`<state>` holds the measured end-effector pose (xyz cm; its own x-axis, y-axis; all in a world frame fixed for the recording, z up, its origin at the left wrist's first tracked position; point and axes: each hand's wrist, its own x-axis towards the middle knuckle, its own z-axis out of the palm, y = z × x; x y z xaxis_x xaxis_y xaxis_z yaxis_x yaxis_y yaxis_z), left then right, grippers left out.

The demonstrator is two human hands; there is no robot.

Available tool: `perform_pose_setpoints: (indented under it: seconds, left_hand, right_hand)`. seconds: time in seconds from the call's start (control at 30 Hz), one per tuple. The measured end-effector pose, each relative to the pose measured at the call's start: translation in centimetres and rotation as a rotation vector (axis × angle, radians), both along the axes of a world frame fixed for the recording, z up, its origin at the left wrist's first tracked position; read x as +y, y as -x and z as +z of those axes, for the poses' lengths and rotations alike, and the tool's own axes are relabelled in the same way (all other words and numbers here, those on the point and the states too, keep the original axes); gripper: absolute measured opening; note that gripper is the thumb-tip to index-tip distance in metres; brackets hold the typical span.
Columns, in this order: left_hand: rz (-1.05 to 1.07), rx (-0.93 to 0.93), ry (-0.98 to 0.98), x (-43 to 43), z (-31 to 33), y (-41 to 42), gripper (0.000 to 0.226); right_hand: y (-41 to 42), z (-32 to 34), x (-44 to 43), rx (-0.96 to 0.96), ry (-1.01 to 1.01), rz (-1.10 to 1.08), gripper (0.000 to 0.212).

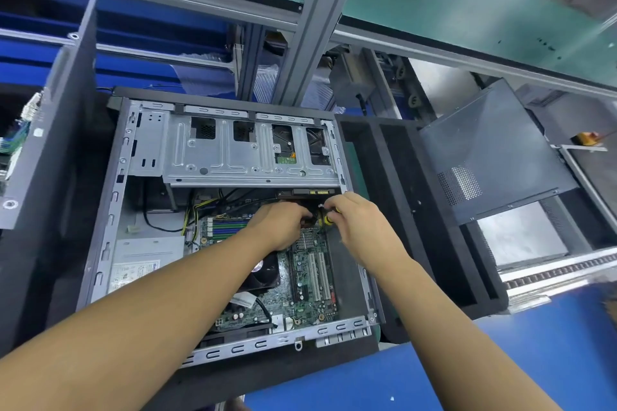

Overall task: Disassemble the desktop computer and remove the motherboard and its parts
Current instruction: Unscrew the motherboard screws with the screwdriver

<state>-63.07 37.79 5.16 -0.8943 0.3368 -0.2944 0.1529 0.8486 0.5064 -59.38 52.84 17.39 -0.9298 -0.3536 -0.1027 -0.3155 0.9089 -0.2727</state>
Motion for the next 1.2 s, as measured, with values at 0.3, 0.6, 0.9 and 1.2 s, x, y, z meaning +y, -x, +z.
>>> perform_pose_setpoints:
  seconds: [0.3, 0.6, 0.9, 1.2]
  left_hand:
    - [-0.007, -0.008, 0.008, -0.1, -0.2, 0.1, 0.050]
    - [-0.158, 0.256, -0.004, 0.0, 0.3, -1.0, 0.033]
    - [0.042, 0.116, -0.228, 1.3, 0.8, -0.8, 0.017]
    - [0.081, 0.202, -0.099, 1.7, 1.1, -0.8, 0.024]
  right_hand:
    - [0.1, -0.1, 0.0, -0.002, -0.018, 0.008, 0.022]
    - [1.0, 0.3, -0.6, -0.045, -0.121, -0.013, 0.028]
    - [0.2, 0.6, -0.2, 0.042, -0.059, 0.030, 0.024]
    - [1.2, 0.7, -1.9, 0.064, -0.297, -0.262, 0.045]
